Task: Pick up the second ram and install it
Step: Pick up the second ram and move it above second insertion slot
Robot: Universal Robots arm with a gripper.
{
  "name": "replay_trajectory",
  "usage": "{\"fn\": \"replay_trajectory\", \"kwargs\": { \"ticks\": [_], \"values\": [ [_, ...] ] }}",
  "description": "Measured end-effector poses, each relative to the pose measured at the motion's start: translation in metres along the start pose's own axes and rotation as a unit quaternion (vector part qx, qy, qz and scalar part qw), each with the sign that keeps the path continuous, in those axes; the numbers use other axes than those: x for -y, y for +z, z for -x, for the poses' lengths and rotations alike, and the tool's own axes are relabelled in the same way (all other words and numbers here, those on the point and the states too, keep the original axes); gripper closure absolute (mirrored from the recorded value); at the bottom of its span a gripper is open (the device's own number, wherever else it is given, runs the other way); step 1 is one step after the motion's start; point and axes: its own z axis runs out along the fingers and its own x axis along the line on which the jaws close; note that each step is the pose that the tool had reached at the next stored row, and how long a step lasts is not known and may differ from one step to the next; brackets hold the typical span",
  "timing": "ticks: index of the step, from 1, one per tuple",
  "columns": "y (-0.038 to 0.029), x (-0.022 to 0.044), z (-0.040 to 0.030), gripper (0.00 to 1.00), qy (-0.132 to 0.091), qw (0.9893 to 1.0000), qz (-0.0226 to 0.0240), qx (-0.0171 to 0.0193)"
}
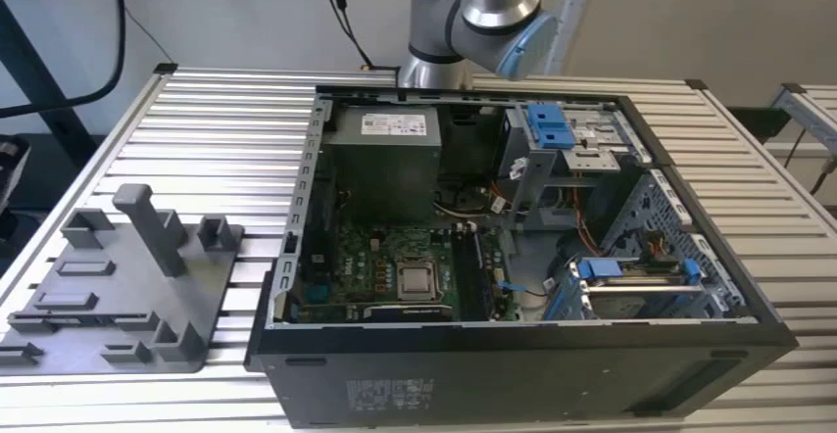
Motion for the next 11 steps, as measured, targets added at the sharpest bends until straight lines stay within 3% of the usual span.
{"fn": "replay_trajectory", "kwargs": {
  "ticks": [5, 8, 11],
  "values": [
    [0.0000, 0.0000, 0.0000, 0.89, -0.045, 0.9990, 0.0004, -0.0020],
    [0.0001, 0.0000, 0.0000, 0.89, -0.072, 0.9974, 0.0007, -0.0033],
    [0.0001, 0.0000, 0.0000, 0.89, -0.099, 0.9951, 0.0010, -0.0045]
  ]
}}
